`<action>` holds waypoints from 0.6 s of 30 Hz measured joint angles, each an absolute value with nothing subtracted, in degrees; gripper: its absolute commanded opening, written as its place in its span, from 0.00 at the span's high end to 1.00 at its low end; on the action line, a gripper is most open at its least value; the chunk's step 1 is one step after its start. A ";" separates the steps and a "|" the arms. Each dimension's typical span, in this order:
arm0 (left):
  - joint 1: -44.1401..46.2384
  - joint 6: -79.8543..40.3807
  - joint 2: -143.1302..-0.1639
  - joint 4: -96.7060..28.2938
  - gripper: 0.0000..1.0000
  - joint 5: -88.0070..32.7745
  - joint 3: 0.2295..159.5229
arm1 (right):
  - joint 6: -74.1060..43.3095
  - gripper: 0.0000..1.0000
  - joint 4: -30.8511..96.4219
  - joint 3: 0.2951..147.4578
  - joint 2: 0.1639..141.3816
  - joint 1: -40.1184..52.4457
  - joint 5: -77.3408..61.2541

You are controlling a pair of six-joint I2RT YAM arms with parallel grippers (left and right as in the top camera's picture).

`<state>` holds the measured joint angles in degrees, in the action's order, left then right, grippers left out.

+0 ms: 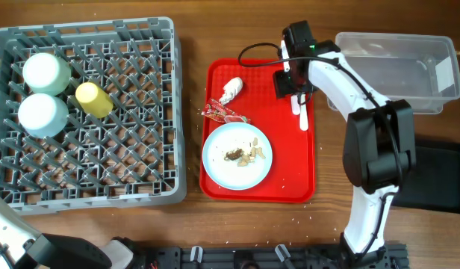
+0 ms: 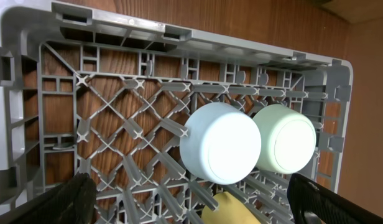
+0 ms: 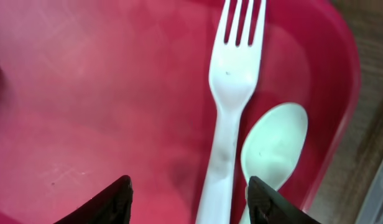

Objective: Sort waste into correct bins and load items into the dishwasher rack
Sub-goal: 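Reach the right gripper to the tray and grasp the white fork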

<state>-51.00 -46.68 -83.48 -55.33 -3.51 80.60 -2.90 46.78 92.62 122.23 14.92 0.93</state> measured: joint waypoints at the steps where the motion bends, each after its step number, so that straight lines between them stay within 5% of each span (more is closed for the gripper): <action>1: -51.00 -46.68 -83.48 -55.31 0.00 -3.51 80.60 | -2.66 0.43 46.13 92.62 122.52 14.76 0.43; 5: -51.00 -46.68 -83.48 -55.33 0.00 -3.51 80.60 | -2.24 0.51 45.08 92.62 124.57 14.72 -0.05; 10: -51.00 -46.68 -83.48 -55.33 0.00 -3.51 80.60 | -2.79 0.96 44.91 92.90 126.04 14.72 -0.23; 18: -51.00 -46.68 -83.48 -55.33 0.00 -3.51 80.60 | -6.90 0.96 50.70 96.20 122.37 13.98 -2.17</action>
